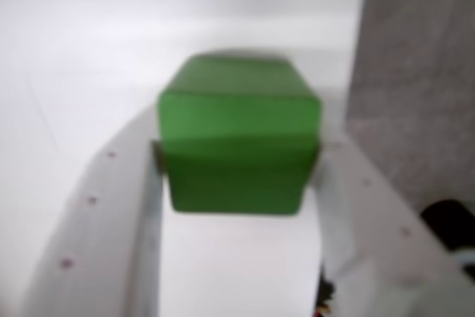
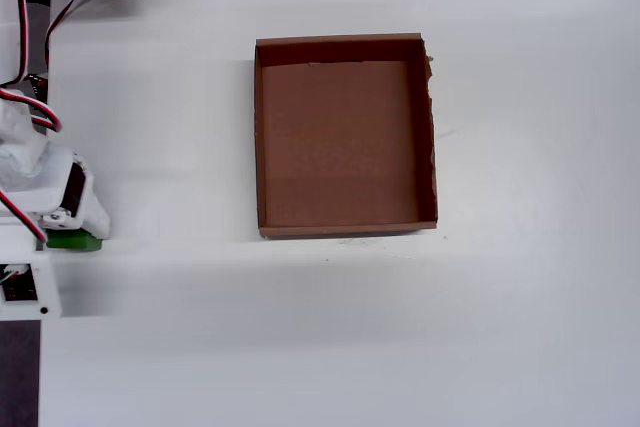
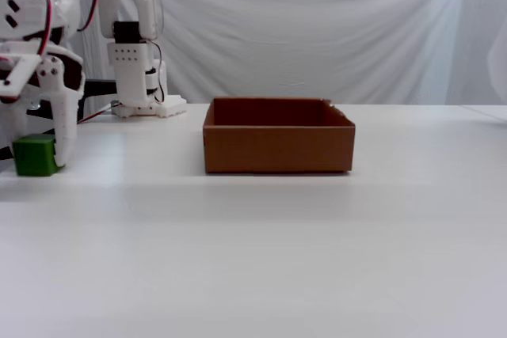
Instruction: Grasp a green cube and put it in a box.
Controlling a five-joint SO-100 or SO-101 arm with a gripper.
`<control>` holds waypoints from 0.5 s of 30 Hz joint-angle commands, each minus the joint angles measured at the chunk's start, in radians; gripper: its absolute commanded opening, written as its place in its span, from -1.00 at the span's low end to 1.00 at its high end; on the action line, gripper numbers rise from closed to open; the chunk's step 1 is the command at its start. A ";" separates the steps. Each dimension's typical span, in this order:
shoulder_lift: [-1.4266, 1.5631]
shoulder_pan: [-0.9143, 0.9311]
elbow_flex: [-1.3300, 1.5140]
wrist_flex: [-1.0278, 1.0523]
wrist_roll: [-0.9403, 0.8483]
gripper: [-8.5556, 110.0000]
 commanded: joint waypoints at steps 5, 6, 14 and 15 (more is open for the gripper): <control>0.041 -0.021 -0.020 0.026 -0.018 -0.61; 0.052 -0.025 -0.028 0.046 -0.017 -0.61; 0.213 -0.083 -0.060 0.225 0.058 -0.61; 0.236 -0.097 -0.060 0.245 0.077 -0.61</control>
